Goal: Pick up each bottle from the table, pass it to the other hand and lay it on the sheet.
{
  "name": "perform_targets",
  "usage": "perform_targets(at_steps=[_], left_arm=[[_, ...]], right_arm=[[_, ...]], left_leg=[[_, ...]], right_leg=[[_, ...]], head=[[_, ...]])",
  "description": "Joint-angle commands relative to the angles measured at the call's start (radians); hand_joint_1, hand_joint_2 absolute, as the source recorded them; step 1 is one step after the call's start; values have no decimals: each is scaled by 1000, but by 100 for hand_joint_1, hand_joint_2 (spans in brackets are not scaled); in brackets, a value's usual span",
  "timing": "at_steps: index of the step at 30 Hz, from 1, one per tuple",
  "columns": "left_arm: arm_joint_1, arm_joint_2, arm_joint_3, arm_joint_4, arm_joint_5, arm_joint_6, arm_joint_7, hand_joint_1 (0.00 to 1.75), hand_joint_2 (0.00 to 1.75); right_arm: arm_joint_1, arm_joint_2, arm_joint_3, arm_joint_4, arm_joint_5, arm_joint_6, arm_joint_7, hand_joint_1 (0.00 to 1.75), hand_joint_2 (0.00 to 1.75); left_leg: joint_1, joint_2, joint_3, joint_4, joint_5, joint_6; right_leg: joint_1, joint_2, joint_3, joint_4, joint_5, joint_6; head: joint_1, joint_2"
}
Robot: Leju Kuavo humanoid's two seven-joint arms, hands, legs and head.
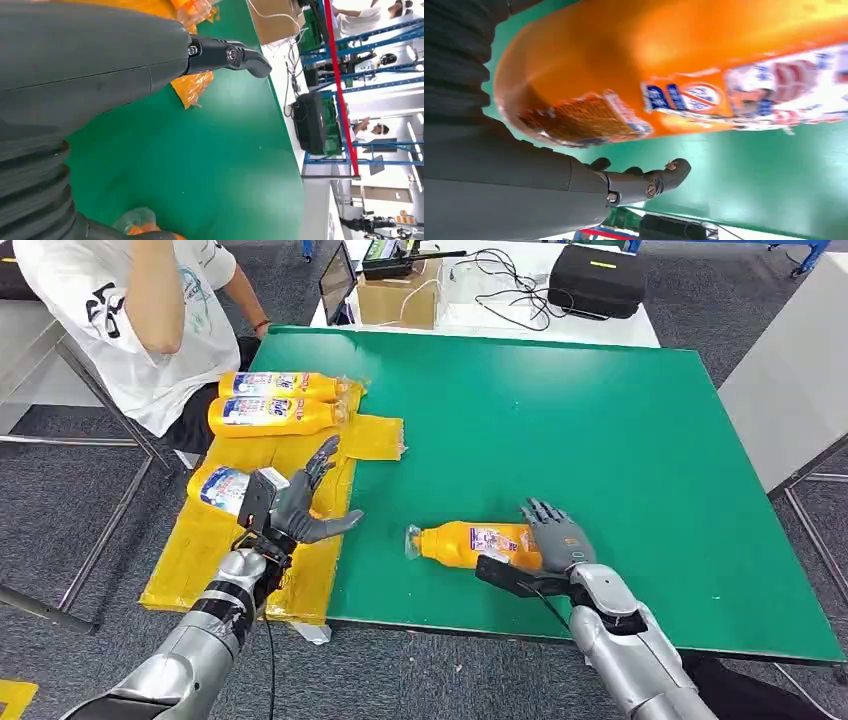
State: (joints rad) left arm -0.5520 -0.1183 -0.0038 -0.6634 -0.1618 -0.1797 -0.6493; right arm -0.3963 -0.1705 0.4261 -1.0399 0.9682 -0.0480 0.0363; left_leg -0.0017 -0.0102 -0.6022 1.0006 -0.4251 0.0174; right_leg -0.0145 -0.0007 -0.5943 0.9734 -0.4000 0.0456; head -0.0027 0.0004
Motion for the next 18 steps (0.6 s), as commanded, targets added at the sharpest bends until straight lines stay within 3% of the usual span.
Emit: perform_targets(at_steps=[1, 2, 3, 6, 18], left_arm=[[-50, -15, 29, 86, -10, -9, 0, 0, 175], [-54, -14, 29, 95, -10, -17, -2, 0, 175], [-57, -13, 29, 104, -10, -16, -4, 0, 175], [-69, -9, 26, 145, -21, -9, -1, 0, 175], [-99, -11, -6, 198, -64, 23, 70, 0, 175]], right_arm=[[-121, -34, 64, 167, -21, 82, -12, 0, 175], [-136, -37, 73, 189, -42, 116, -30, 10, 175], [-148, -46, 84, 208, -59, 144, -48, 175, 175], [-175, -62, 109, 259, -122, 177, -99, 175, 175], [-215, -72, 147, 327, -191, 204, -117, 175, 175]], left_leg=[[1, 1, 2, 1, -1, -1], [1, 1, 2, 0, -1, -1], [1, 1, 3, 1, -2, -1], [0, 1, 3, 1, -1, -1], [1, 0, 3, 1, -1, -1]], right_leg=[[1, 0, 3, 0, -1, -2], [1, 0, 2, 0, 0, -1], [1, 0, 3, 0, -1, -2], [0, 1, 3, 0, -1, -1], [1, -1, 4, 0, -1, -2]], head=[[0, 0], [0, 0], [0, 0], [0, 0], [0, 0]])
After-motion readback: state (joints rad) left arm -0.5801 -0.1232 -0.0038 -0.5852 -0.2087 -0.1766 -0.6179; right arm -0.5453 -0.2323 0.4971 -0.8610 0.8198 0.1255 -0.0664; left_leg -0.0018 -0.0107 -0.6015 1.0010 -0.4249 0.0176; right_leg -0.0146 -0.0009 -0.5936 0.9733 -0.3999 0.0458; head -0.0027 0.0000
